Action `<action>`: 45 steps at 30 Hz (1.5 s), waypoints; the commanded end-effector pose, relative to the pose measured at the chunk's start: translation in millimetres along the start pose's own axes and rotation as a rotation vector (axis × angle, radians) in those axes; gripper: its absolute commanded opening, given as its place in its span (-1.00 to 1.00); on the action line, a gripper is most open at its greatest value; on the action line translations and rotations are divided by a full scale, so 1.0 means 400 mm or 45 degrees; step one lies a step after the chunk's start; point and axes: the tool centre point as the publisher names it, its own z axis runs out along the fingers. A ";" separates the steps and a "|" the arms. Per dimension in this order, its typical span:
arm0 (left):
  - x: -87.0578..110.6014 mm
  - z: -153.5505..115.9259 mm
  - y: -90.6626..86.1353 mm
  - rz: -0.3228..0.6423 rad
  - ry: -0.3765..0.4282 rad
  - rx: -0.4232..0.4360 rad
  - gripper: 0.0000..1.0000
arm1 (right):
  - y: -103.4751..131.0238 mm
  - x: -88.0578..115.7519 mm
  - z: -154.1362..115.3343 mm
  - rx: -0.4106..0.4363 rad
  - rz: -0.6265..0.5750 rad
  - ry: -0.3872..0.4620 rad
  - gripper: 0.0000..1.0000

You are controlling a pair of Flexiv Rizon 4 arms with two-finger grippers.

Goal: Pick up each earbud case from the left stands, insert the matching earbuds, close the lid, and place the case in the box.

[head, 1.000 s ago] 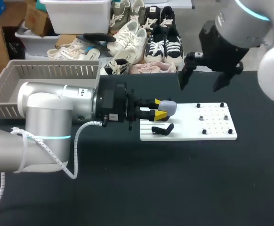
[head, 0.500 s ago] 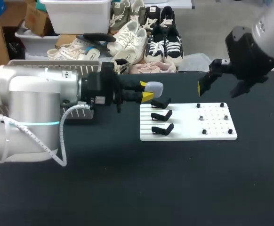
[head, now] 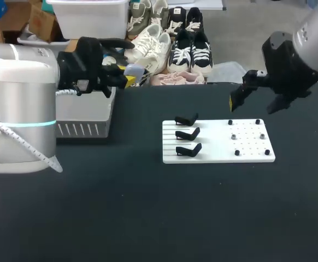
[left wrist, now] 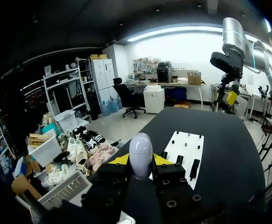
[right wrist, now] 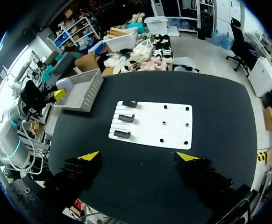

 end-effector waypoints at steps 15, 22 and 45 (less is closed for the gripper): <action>0.247 -0.033 0.254 -0.289 0.421 -0.324 -1.00 | 0.001 0.007 -0.002 0.007 0.004 -0.011 1.00; 0.302 -0.003 0.285 -0.330 0.504 -0.259 -0.63 | 0.001 0.007 -0.002 0.007 0.004 -0.011 1.00; 0.143 -0.040 -0.034 -0.091 0.089 0.061 1.00 | 0.001 0.007 -0.002 0.007 0.004 -0.011 1.00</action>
